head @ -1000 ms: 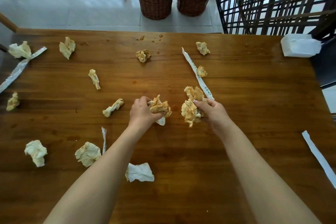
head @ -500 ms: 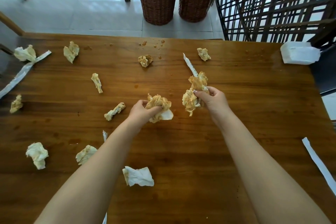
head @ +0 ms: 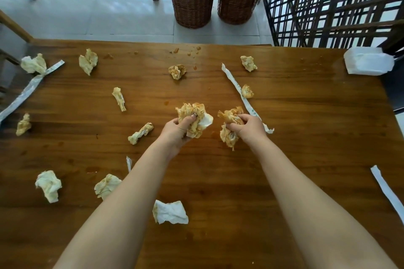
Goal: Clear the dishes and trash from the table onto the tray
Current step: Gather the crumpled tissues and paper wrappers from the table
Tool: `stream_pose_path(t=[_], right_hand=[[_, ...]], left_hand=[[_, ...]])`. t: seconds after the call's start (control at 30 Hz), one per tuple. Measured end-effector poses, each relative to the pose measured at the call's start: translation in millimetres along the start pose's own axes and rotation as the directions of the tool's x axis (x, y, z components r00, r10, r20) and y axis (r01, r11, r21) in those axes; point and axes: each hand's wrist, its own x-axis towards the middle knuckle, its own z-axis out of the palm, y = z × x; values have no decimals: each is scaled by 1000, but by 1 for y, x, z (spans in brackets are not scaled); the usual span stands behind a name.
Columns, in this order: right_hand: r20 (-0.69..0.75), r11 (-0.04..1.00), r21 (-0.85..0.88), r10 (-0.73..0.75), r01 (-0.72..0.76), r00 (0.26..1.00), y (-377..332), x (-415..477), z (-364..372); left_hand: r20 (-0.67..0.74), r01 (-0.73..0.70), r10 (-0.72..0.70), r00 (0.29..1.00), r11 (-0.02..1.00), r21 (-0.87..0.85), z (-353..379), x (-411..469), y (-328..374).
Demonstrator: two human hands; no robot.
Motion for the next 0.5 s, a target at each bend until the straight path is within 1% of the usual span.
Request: stream_pose_path(t=[0.1, 0.17, 0.2, 0.3, 0.33, 0.37, 0.43, 0.5], right_hand=[[-18, 993, 117, 33, -31, 999, 2, -5, -2], [-9, 987, 153, 45, -43, 999, 6, -8, -3], [-5, 989, 142, 45, -44, 999, 9, -10, -3], [26, 998, -52, 43, -42, 999, 15, -20, 3], [27, 997, -64, 38, -37, 999, 17, -22, 4], [22, 999, -21, 35, -35, 999, 17, -26, 4], [42, 981, 180, 61, -67, 997, 17, -34, 1], [68, 915, 387, 97, -116, 993, 19, -47, -6]], left_hand=[[-31, -3, 3, 1000, 1000, 14, -4, 0, -1], [-54, -3, 4, 999, 1000, 10, -7, -1, -1], [-62, 0, 0, 998, 1000, 3, -8, -3, -2], [-72, 0, 1, 997, 1000, 5, -8, -10, 0], [-72, -5, 6, 997, 1000, 9, -8, -13, 1], [-72, -11, 12, 997, 1000, 16, -7, -14, 1], [-67, -20, 23, 997, 999, 38, -7, -17, 2], [-68, -23, 28, 997, 996, 81, -6, -20, 1]])
